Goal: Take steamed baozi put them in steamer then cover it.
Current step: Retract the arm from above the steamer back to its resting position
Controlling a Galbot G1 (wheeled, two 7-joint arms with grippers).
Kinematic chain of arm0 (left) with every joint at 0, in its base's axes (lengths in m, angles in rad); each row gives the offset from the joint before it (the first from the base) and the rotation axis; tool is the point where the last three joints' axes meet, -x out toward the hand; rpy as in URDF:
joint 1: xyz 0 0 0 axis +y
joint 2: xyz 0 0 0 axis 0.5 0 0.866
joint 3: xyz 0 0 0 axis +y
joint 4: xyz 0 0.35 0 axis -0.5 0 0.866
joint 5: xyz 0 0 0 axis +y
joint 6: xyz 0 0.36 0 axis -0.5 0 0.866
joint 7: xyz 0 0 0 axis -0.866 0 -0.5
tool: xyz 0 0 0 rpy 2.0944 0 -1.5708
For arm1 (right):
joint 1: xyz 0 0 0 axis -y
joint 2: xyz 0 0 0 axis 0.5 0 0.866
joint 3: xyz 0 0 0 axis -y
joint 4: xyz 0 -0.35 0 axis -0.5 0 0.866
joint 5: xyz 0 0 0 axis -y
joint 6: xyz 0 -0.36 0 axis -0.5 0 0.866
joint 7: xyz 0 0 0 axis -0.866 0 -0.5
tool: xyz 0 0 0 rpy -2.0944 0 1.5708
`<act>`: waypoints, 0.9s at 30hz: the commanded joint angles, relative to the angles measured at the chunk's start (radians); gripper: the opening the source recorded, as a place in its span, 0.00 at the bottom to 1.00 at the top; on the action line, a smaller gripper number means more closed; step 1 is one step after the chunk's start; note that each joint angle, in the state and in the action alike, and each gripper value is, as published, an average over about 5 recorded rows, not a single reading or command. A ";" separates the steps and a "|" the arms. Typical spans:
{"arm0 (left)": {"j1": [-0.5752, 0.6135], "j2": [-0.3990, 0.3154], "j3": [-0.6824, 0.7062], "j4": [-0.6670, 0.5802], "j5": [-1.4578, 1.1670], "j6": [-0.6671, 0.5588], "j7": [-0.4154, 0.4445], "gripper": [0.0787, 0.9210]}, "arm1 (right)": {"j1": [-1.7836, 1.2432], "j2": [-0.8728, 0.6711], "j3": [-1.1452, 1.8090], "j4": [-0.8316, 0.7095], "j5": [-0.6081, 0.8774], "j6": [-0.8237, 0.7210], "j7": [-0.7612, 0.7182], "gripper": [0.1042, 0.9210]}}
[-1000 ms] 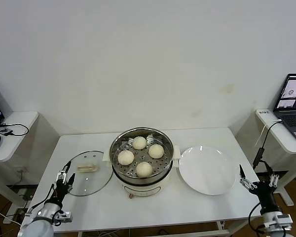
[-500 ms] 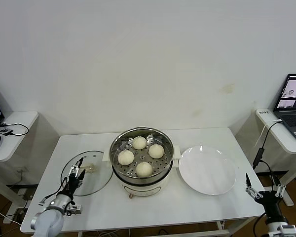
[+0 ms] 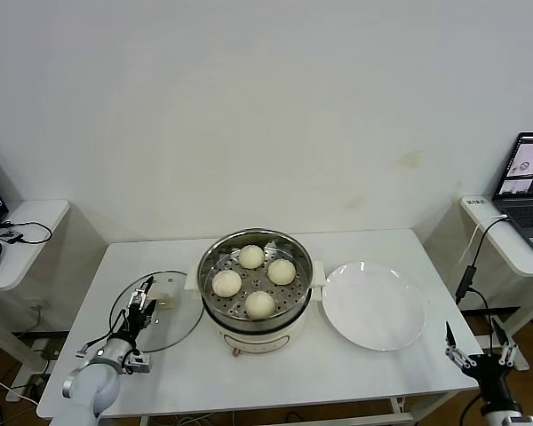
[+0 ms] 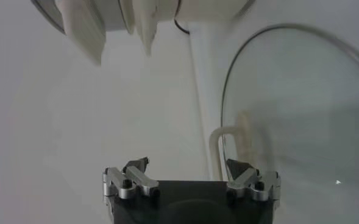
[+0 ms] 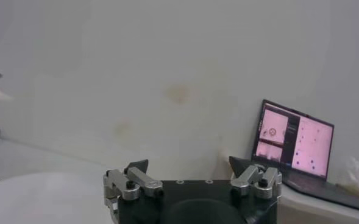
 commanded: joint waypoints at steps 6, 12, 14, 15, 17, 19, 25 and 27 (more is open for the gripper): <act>-0.078 -0.004 0.008 0.080 0.001 0.000 -0.003 0.88 | -0.011 0.010 -0.004 -0.012 -0.011 0.013 -0.002 0.88; -0.102 -0.011 0.009 0.113 -0.002 -0.004 -0.009 0.88 | -0.008 0.017 -0.016 -0.024 -0.021 0.018 -0.003 0.88; -0.109 -0.012 0.010 0.121 -0.006 -0.007 -0.010 0.88 | -0.006 0.018 -0.018 -0.028 -0.023 0.020 -0.003 0.88; -0.112 -0.013 0.009 0.125 -0.008 -0.008 -0.011 0.88 | -0.005 0.018 -0.018 -0.030 -0.024 0.020 -0.003 0.88; -0.116 -0.013 0.009 0.132 -0.012 -0.009 -0.011 0.88 | -0.004 0.018 -0.019 -0.033 -0.026 0.021 -0.003 0.88; -0.119 -0.014 0.009 0.138 -0.014 -0.011 -0.010 0.88 | -0.003 0.019 -0.021 -0.036 -0.026 0.021 -0.004 0.88; -0.126 -0.023 0.011 0.165 -0.013 -0.019 -0.016 0.79 | 0.001 0.021 -0.026 -0.043 -0.028 0.024 -0.005 0.88; -0.129 -0.027 0.011 0.172 -0.013 -0.022 -0.021 0.71 | 0.002 0.020 -0.027 -0.044 -0.028 0.024 -0.005 0.88</act>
